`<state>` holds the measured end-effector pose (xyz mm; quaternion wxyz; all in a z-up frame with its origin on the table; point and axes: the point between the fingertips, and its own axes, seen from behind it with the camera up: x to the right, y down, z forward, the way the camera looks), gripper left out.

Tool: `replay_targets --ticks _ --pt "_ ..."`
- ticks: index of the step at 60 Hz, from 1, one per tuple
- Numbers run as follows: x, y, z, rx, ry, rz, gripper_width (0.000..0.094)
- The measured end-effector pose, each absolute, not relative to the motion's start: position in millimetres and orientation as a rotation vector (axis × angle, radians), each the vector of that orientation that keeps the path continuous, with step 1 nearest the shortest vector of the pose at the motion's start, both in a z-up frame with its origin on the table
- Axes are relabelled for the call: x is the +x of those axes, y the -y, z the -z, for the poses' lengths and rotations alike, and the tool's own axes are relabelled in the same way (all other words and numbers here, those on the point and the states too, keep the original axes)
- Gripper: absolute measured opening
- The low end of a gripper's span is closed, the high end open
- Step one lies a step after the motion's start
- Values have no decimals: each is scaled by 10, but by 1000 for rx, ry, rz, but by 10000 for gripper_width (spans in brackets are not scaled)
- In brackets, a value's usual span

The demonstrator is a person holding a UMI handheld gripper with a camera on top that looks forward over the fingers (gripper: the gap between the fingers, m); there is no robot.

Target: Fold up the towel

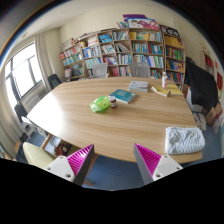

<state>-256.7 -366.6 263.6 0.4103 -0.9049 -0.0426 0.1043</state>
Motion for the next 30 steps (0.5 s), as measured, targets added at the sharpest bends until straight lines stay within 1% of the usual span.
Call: replay_targets --ticks 1,2,6,18,26,30 --pt "-2413 3682 -2633 -2280 103 -264 824" --pt "-2520 3661 -2627 -2283 90 -255 826" --pt "-2207 3615 -2550 -2290 53 -235 826" --pt "-1257 3255 -2056 -2306 -82 -169 826" --pt "-371 2869 -1506 -2287 -123 -69 815" --pt "77 2727 -1019 -2329 -79 49 810"
